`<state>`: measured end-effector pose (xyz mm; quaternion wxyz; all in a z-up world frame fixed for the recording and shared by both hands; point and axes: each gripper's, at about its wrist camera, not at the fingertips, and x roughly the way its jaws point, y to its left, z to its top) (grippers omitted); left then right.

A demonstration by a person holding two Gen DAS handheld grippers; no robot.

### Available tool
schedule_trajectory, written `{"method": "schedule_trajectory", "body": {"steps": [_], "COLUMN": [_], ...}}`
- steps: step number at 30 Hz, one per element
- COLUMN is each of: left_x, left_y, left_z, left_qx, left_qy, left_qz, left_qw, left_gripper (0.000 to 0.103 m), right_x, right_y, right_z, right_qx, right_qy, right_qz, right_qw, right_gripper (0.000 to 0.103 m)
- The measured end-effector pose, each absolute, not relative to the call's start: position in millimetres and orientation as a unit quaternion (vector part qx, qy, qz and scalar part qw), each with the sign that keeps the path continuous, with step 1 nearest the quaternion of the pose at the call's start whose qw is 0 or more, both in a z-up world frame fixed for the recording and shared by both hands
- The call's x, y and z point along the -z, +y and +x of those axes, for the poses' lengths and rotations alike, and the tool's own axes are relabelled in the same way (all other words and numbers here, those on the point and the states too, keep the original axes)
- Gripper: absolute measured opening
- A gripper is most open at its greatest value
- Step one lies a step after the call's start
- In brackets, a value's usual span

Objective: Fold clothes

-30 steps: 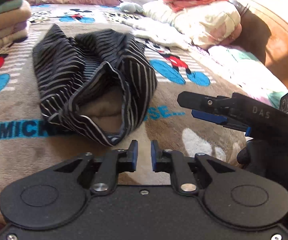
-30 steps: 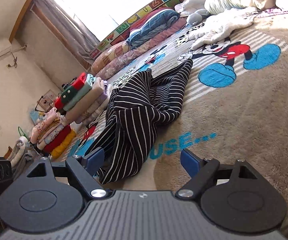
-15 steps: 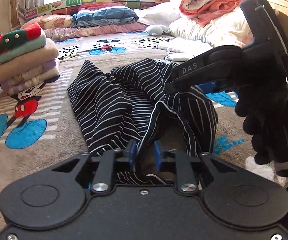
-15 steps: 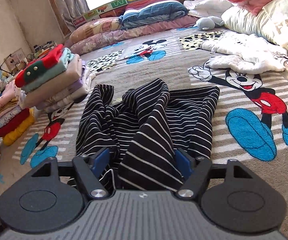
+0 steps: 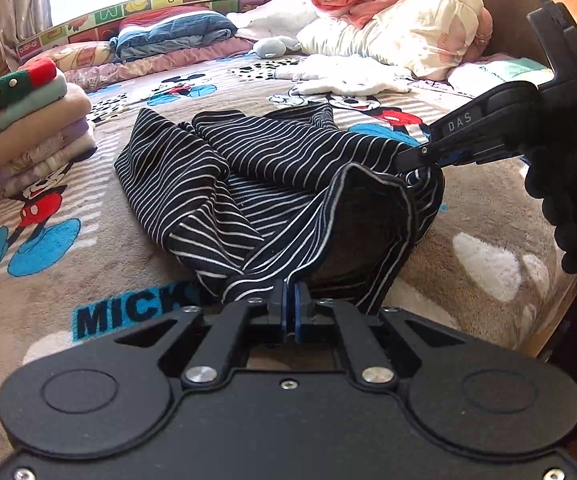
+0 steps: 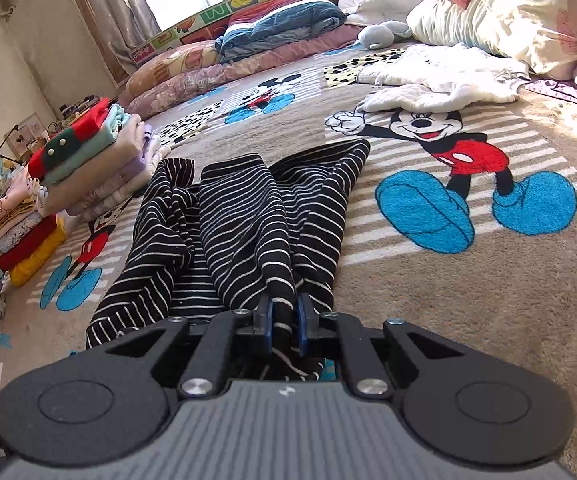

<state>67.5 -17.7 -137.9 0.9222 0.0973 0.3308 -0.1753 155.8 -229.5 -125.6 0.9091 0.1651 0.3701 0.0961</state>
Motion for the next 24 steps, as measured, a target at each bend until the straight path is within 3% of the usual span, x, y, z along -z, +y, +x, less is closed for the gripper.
{"method": "schedule_trajectory", "body": {"steps": [10, 13, 14, 15, 17, 19, 22, 24], "left_x": [161.7, 154.7, 149.4, 144.0, 132.6, 127.9, 142.7, 155.9], "left_y": [-24.8, -15.6, -10.1, -4.2, 12.0, 34.4, 57.1, 58.7], "left_z": [38.0, 35.1, 34.8, 34.9, 40.0, 50.0, 69.8, 79.7], "left_qx": [0.186, 0.197, 0.198, 0.196, 0.177, 0.159, 0.129, 0.119], "left_qy": [0.358, 0.374, 0.375, 0.375, 0.370, 0.372, 0.401, 0.420], "left_qz": [0.163, 0.121, 0.096, 0.069, -0.001, -0.105, -0.247, -0.286], "left_qw": [0.900, 0.898, 0.901, 0.903, 0.912, 0.908, 0.873, 0.853], "left_gripper": [0.000, 0.001, 0.006, 0.011, 0.042, 0.048, 0.049, 0.047], "right_x": [168.2, 173.3, 172.8, 171.7, 171.2, 171.9, 181.5, 189.9], "right_y": [-270.7, -280.8, -283.6, -287.3, -292.1, -289.6, -277.3, -268.6], "right_z": [109.6, 98.6, 94.8, 91.3, 87.0, 88.0, 95.7, 99.8], "right_qx": [-0.053, -0.058, -0.063, -0.073, -0.096, -0.105, -0.106, -0.108], "right_qy": [0.393, 0.385, 0.377, 0.364, 0.343, 0.335, 0.352, 0.364], "right_qz": [0.186, 0.218, 0.238, 0.265, 0.332, 0.374, 0.404, 0.424], "right_qw": [0.899, 0.895, 0.893, 0.890, 0.874, 0.859, 0.838, 0.822], "right_gripper": [0.012, 0.012, 0.012, 0.016, 0.024, 0.066, 0.070, 0.069]}}
